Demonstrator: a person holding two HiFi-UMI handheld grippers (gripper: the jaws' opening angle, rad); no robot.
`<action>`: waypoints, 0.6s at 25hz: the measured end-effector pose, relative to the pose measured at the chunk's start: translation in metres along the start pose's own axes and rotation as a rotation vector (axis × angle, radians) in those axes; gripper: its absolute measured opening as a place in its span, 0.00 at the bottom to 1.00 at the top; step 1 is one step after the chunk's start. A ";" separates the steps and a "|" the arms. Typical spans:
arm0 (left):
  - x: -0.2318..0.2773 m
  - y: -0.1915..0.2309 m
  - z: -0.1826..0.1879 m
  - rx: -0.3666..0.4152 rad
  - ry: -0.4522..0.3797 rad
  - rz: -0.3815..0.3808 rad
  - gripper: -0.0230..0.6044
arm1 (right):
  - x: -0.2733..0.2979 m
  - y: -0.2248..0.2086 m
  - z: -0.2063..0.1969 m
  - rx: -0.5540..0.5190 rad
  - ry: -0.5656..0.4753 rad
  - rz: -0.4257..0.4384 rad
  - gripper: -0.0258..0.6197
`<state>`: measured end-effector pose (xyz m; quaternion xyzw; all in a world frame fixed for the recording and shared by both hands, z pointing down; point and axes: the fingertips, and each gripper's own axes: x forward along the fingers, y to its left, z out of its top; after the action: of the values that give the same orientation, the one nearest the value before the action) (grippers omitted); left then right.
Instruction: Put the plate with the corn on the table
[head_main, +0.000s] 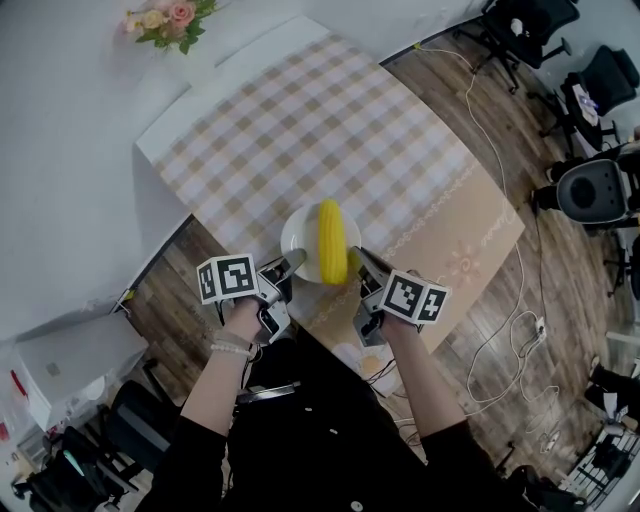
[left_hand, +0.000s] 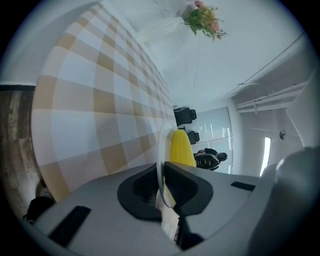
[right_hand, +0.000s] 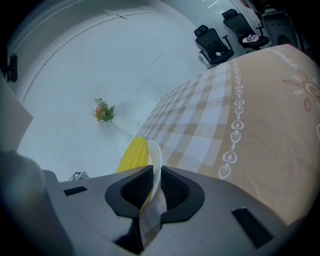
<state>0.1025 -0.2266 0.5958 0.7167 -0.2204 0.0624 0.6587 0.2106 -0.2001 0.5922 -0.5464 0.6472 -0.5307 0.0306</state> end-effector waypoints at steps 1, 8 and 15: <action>0.002 0.001 -0.002 0.006 0.002 0.008 0.08 | -0.001 -0.003 -0.001 0.000 0.004 -0.004 0.16; 0.018 0.004 -0.020 0.033 0.025 0.057 0.08 | -0.010 -0.027 -0.007 -0.004 0.022 -0.032 0.16; 0.024 0.012 -0.018 0.041 0.047 0.099 0.09 | -0.004 -0.034 -0.007 -0.006 0.043 -0.057 0.17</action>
<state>0.1229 -0.2154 0.6178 0.7168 -0.2385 0.1163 0.6449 0.2305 -0.1871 0.6172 -0.5531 0.6336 -0.5409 -0.0001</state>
